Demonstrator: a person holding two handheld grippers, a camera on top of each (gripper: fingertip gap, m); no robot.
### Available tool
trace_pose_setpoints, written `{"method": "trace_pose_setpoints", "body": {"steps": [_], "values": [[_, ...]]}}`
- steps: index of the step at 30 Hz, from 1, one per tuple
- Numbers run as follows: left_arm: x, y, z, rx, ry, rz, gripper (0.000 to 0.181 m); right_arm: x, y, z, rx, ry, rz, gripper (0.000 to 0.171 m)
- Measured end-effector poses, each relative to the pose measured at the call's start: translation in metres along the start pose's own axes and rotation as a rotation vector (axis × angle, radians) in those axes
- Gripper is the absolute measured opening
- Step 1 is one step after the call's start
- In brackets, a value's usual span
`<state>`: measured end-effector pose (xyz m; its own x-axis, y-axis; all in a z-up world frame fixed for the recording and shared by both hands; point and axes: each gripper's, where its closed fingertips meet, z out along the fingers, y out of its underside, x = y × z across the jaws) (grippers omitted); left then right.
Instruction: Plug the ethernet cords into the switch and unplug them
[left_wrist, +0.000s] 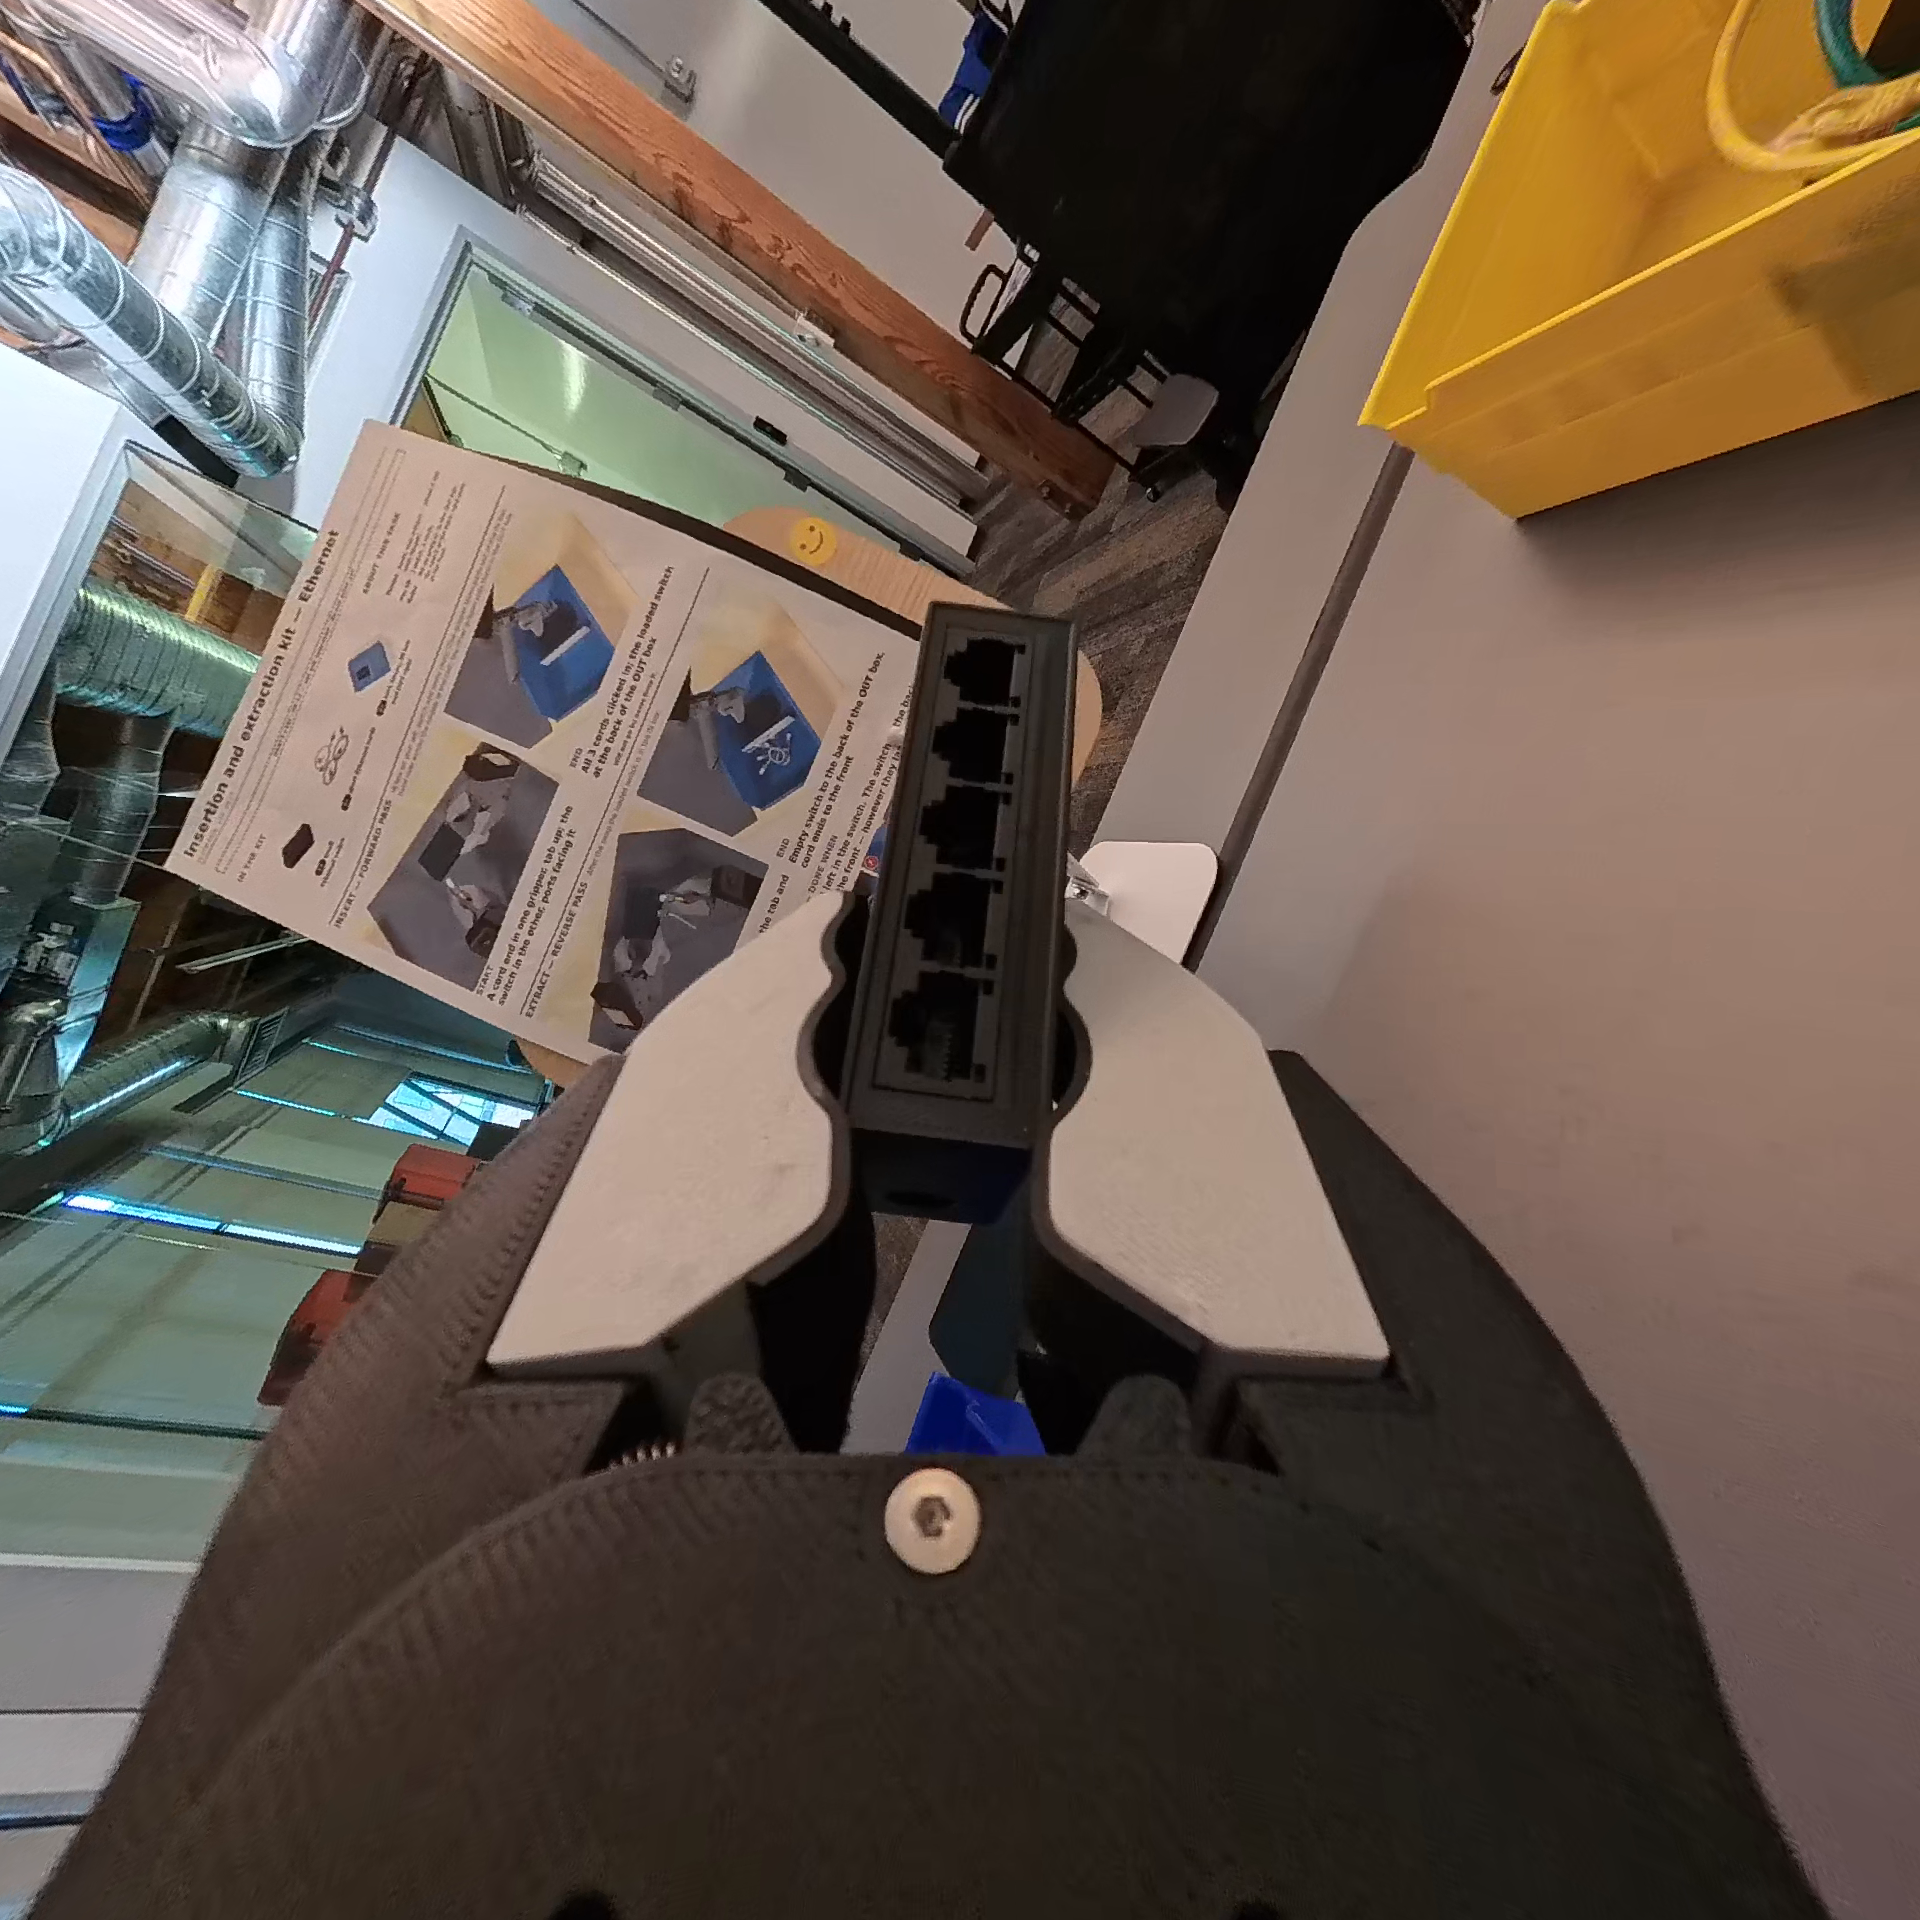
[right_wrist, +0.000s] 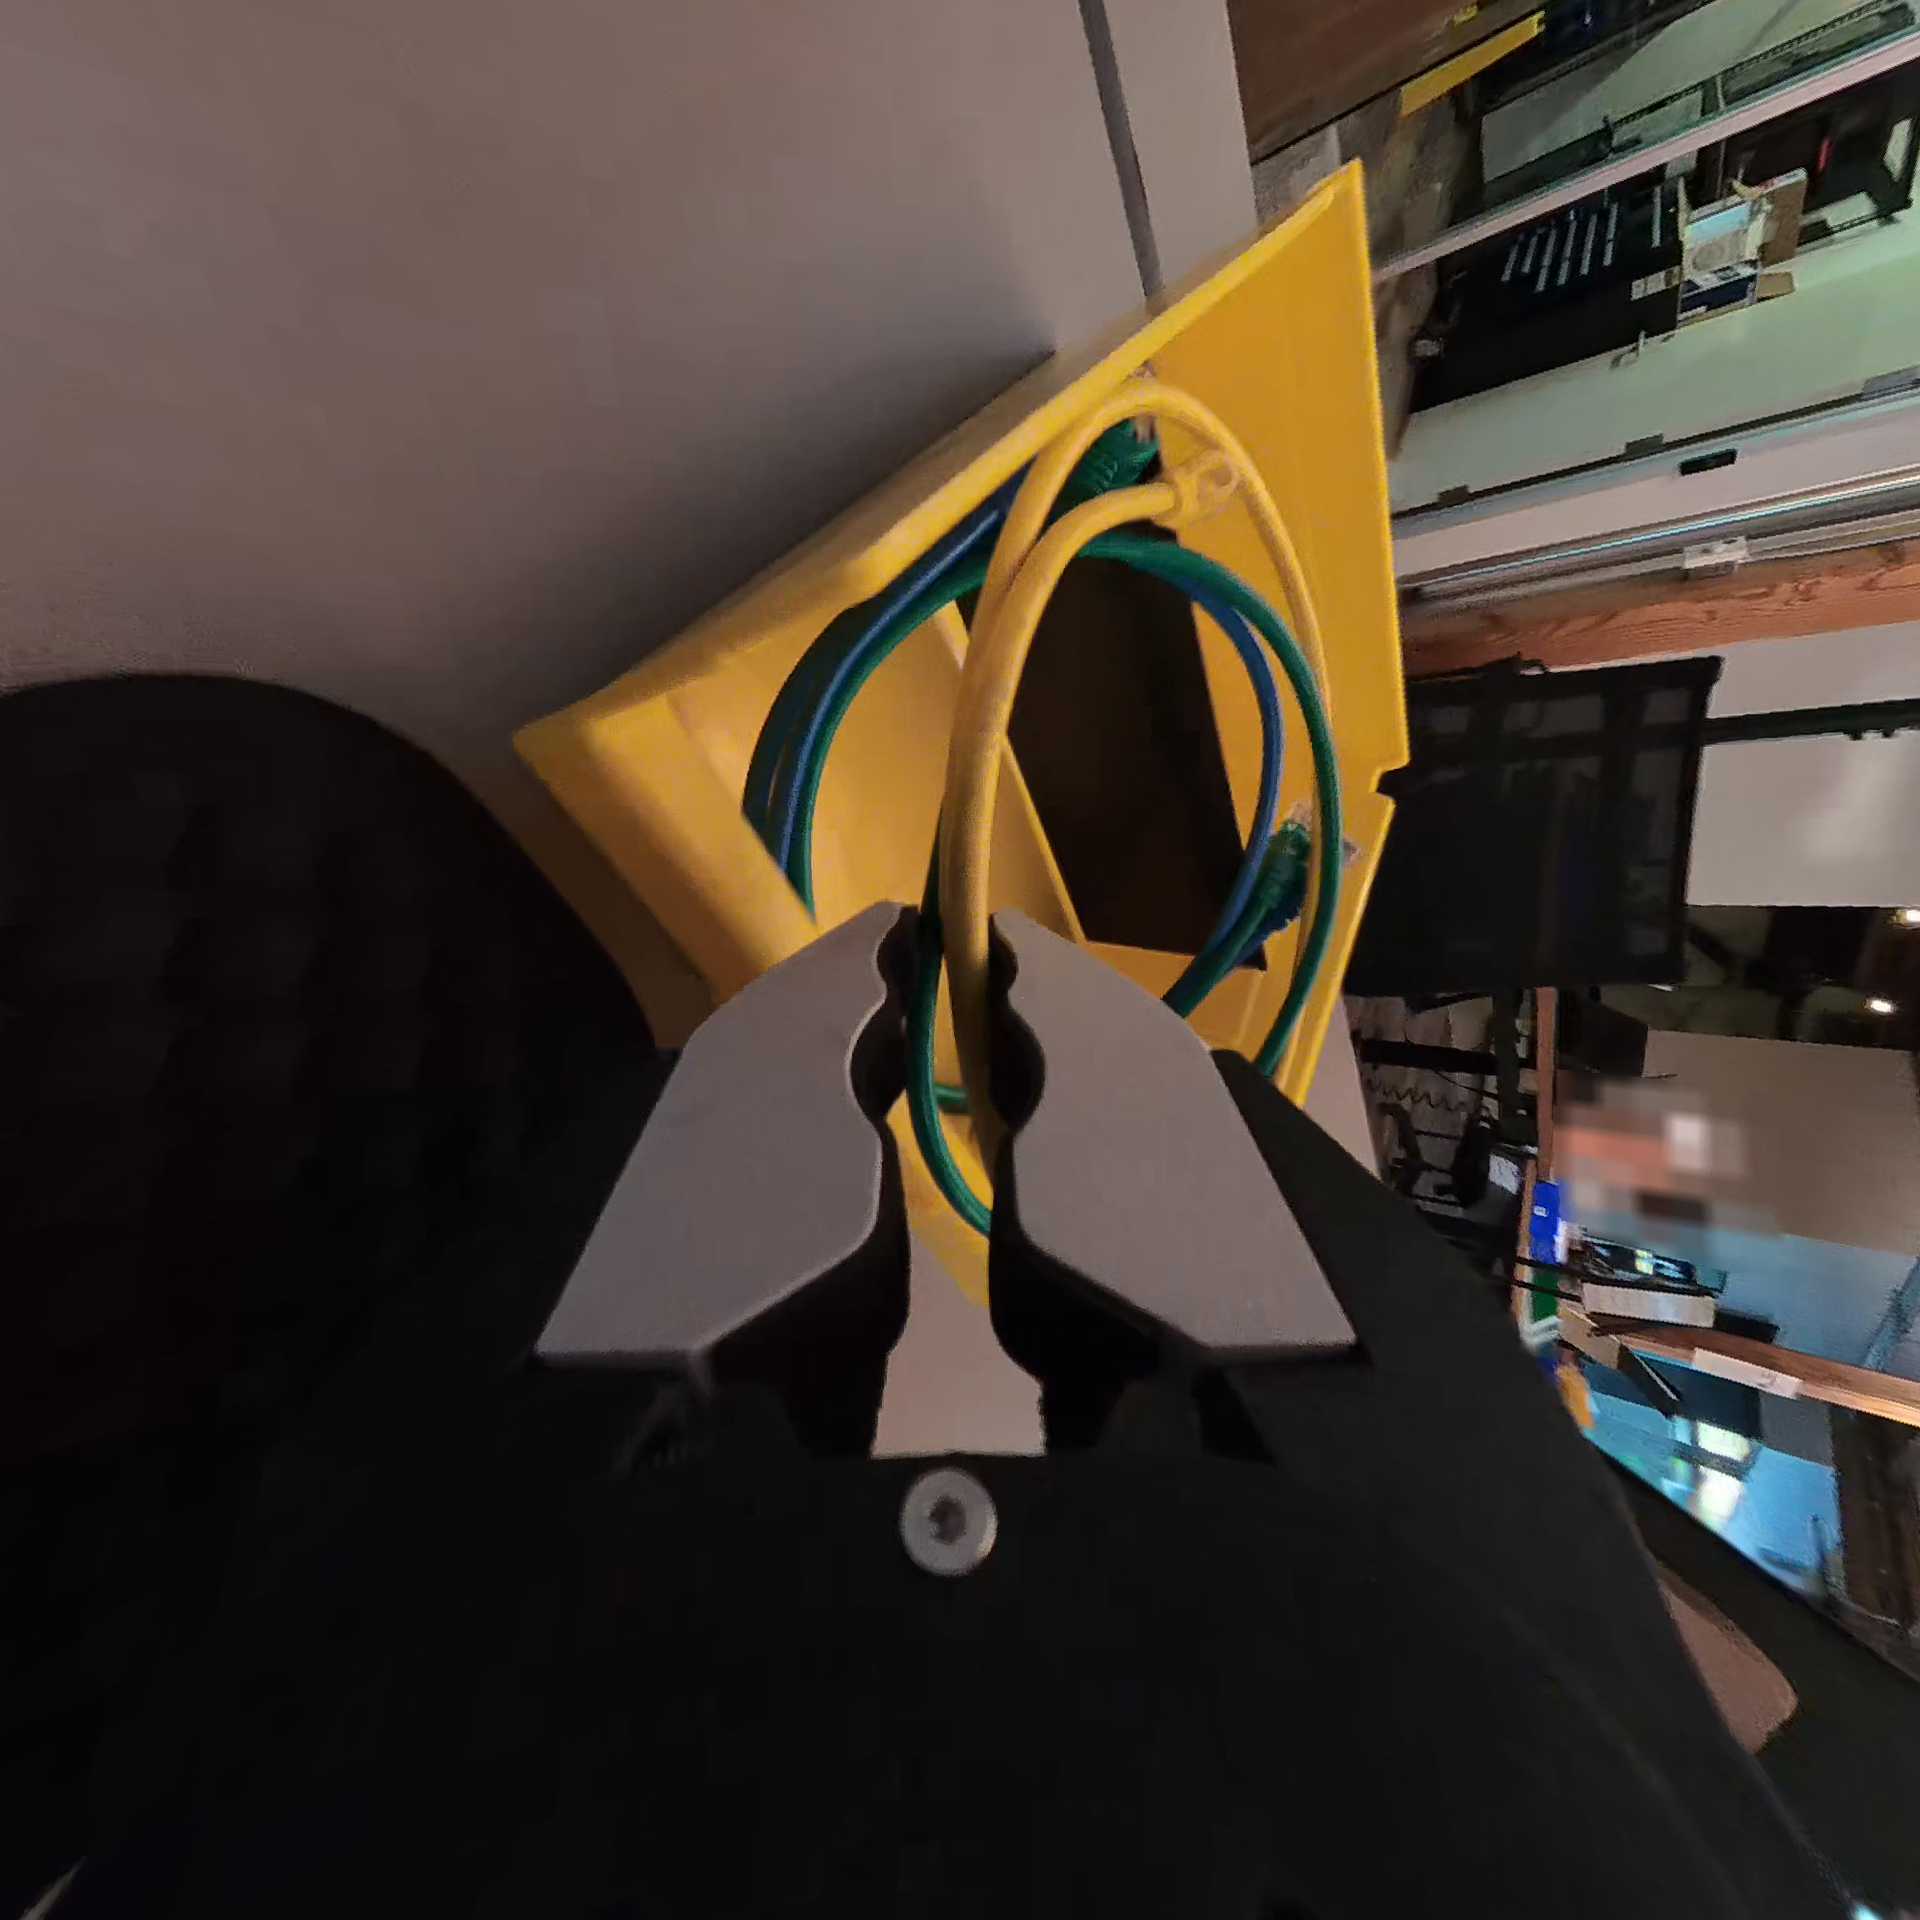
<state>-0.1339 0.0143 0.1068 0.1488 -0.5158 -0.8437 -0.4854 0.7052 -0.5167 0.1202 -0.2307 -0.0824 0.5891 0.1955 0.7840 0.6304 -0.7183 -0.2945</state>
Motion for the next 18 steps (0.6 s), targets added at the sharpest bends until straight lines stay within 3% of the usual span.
{"method": "trace_pose_setpoints", "body": {"steps": [6,10,13,18], "values": [[0.002,0.002,0.002,-0.013,0.007,0.011,0.031,-0.017,0.010,0.029,-0.097,-0.330,0.095,0.009],[0.001,0.001,0.000,-0.002,0.008,0.001,0.031,-0.020,0.001,0.027,-0.064,-0.602,0.342,0.033],[-0.001,0.002,0.000,-0.003,0.008,-0.006,0.031,-0.019,-0.001,0.009,0.003,-0.772,0.404,0.040],[-0.001,0.003,0.001,-0.005,0.008,-0.003,0.031,-0.008,-0.001,-0.006,0.099,-0.863,0.507,0.027]]}}
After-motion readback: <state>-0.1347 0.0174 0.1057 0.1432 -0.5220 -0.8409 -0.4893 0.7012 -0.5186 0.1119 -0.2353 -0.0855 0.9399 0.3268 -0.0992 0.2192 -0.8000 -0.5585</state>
